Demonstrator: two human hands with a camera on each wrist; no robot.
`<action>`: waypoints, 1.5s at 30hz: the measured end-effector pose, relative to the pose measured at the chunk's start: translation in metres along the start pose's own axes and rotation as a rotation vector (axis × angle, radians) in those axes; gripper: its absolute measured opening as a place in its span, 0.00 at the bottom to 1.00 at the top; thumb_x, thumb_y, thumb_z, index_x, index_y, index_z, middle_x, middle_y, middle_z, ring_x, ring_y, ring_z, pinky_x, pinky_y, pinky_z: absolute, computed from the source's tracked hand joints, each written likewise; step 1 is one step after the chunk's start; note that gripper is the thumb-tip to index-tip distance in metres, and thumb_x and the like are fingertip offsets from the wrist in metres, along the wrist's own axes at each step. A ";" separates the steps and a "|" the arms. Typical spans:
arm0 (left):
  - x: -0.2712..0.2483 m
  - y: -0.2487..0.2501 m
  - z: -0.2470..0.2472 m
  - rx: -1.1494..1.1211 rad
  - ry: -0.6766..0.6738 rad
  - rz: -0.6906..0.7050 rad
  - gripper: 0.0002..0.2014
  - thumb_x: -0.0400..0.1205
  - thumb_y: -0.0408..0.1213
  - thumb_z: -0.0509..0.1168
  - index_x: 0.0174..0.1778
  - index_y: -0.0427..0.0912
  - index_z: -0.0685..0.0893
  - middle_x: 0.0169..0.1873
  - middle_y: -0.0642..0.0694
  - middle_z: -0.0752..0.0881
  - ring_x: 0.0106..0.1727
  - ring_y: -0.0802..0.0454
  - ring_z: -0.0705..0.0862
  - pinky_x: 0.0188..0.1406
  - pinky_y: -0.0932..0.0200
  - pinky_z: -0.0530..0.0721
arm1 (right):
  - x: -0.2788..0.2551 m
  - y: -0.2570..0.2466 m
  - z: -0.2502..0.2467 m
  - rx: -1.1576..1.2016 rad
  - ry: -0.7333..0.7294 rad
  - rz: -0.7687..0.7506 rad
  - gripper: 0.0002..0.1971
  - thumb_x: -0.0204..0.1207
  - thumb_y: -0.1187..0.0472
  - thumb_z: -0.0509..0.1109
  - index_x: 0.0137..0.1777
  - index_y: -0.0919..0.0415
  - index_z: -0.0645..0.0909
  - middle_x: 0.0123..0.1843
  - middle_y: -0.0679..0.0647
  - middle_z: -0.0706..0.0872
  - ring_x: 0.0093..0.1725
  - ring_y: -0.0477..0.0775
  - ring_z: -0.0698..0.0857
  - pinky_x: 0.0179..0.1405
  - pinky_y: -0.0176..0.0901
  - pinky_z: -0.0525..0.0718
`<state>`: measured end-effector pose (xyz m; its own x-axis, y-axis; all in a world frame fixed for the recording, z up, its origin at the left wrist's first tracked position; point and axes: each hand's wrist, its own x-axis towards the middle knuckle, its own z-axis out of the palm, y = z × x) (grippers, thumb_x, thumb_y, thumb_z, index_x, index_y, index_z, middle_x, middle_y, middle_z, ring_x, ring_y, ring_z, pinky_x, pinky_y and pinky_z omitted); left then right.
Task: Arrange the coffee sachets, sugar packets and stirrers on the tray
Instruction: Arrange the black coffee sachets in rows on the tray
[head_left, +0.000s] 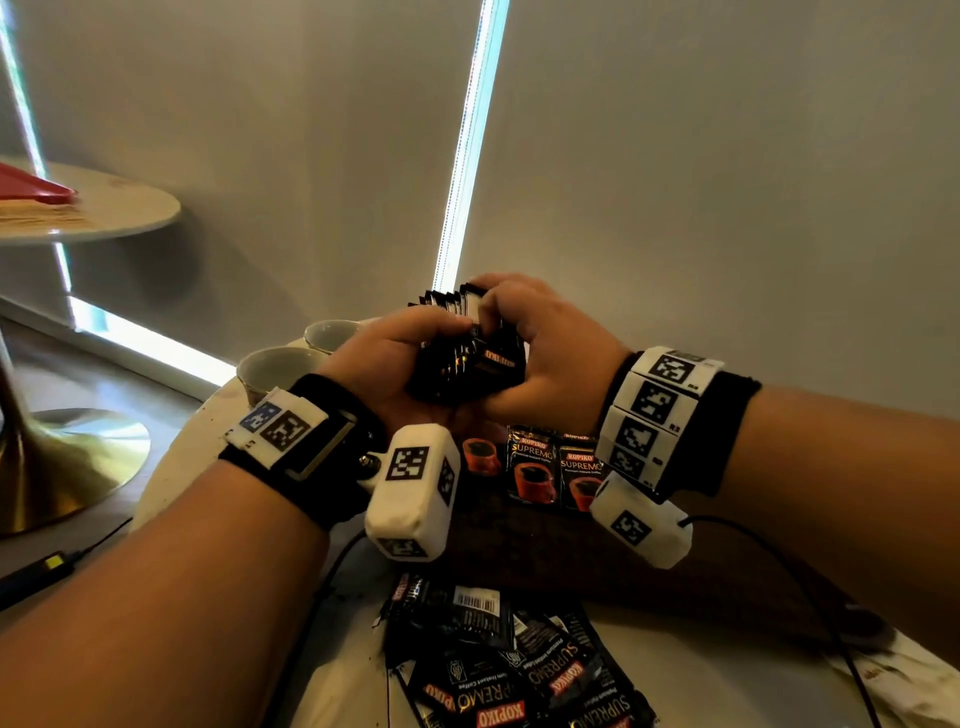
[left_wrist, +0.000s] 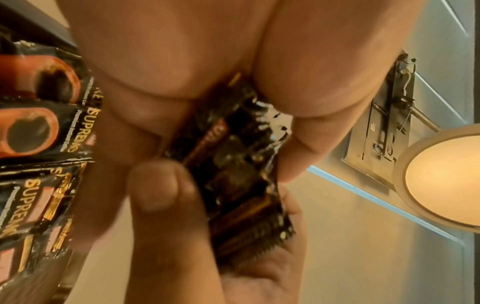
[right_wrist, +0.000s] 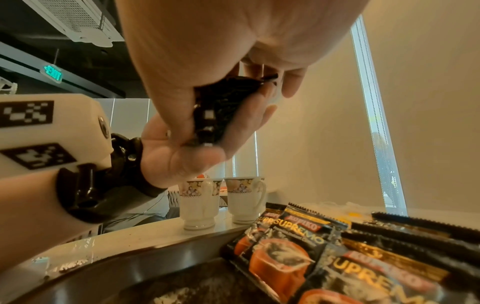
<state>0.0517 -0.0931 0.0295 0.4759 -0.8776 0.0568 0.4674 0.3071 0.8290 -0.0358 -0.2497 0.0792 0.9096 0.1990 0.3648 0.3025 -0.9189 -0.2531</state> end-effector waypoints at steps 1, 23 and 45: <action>0.000 0.000 -0.001 -0.031 0.016 0.017 0.20 0.79 0.41 0.59 0.63 0.35 0.83 0.49 0.34 0.89 0.45 0.39 0.90 0.40 0.39 0.92 | -0.002 0.002 -0.001 -0.017 -0.012 0.004 0.29 0.59 0.47 0.86 0.56 0.50 0.75 0.80 0.50 0.69 0.76 0.52 0.72 0.73 0.52 0.79; 0.008 -0.003 -0.007 0.025 0.283 0.078 0.25 0.69 0.36 0.68 0.64 0.37 0.81 0.55 0.37 0.82 0.45 0.46 0.85 0.36 0.52 0.88 | -0.005 0.017 -0.014 0.154 0.331 0.170 0.06 0.87 0.60 0.63 0.54 0.48 0.80 0.44 0.49 0.88 0.43 0.51 0.87 0.48 0.54 0.89; 0.003 -0.005 0.002 0.120 0.104 0.053 0.16 0.79 0.33 0.61 0.61 0.36 0.82 0.41 0.39 0.89 0.38 0.44 0.90 0.37 0.49 0.90 | -0.011 0.009 -0.009 -0.111 -0.020 -0.027 0.23 0.63 0.46 0.83 0.55 0.49 0.79 0.67 0.43 0.72 0.66 0.45 0.73 0.65 0.37 0.76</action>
<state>0.0495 -0.0973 0.0267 0.5749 -0.8167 0.0500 0.3501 0.3008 0.8871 -0.0461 -0.2629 0.0807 0.9074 0.2299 0.3518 0.2945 -0.9450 -0.1422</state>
